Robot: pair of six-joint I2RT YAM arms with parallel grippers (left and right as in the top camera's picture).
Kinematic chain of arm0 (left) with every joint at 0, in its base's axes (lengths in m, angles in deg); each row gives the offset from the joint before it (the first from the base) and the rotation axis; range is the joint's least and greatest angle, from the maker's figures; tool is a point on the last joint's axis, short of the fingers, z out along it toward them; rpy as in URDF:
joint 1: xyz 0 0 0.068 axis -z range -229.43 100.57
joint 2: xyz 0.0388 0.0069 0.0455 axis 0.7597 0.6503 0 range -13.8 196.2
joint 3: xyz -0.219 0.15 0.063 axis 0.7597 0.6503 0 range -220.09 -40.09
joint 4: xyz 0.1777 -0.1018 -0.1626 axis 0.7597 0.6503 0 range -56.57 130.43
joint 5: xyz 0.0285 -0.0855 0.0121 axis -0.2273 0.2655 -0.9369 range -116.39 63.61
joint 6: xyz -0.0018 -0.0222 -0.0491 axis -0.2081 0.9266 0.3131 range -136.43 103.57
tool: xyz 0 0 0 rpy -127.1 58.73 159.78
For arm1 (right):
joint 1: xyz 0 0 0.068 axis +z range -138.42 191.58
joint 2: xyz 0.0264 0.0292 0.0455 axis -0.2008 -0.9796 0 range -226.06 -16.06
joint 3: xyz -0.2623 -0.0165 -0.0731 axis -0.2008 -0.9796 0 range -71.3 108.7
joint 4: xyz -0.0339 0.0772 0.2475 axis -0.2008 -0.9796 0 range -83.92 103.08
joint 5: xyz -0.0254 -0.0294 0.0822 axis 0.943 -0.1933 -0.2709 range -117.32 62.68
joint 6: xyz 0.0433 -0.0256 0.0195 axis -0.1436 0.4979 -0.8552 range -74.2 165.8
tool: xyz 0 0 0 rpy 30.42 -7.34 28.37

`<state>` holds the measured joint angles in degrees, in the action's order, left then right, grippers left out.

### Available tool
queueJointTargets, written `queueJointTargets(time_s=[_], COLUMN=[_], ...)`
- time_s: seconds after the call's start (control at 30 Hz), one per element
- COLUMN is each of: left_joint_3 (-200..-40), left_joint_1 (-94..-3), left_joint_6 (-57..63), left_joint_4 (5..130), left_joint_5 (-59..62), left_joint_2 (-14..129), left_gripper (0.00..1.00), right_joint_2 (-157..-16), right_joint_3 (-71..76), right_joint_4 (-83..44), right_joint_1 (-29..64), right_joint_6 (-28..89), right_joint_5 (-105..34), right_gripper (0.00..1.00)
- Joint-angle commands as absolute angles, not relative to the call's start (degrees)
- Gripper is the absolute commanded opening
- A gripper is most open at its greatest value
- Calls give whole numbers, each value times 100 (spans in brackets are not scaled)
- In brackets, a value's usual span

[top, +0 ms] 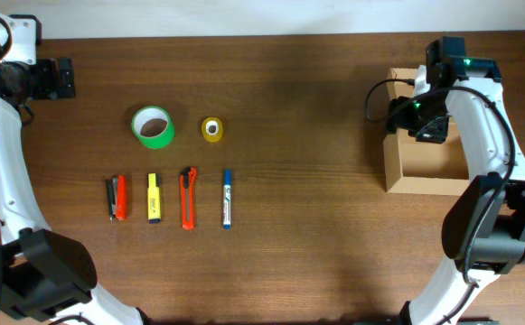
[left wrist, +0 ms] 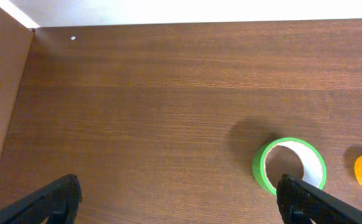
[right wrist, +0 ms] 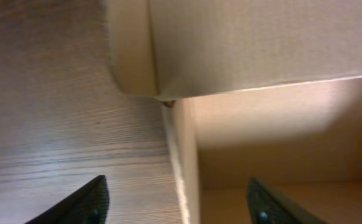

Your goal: Pack container

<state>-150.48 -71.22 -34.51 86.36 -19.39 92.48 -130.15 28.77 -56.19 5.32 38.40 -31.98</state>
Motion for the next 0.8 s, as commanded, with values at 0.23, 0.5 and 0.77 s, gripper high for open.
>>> queueJointTargets(time_s=[0.23, 0.5, 0.77], left_joint_3=[-15114, -15114, -15114], left_joint_1=[-7130, -7130, -7130], left_joint_6=[-3541, -3541, -3541], left_joint_4=[8575, 8479, 8474], left_joint_5=[-2068, -2129, -2131], left_joint_2=[9497, 9499, 9499], left_gripper=[99, 100, 100], right_joint_2=[-13087, -13087, -13085], right_joint_3=[2503, 1926, 1850], right_joint_4=[-5643, -5481, -5180], right_joint_1=[558, 631, 790], right_joint_6=[3783, 3735, 3628], right_joint_5=[-2812, -2831, -2831], right_gripper=[60, 47, 4])
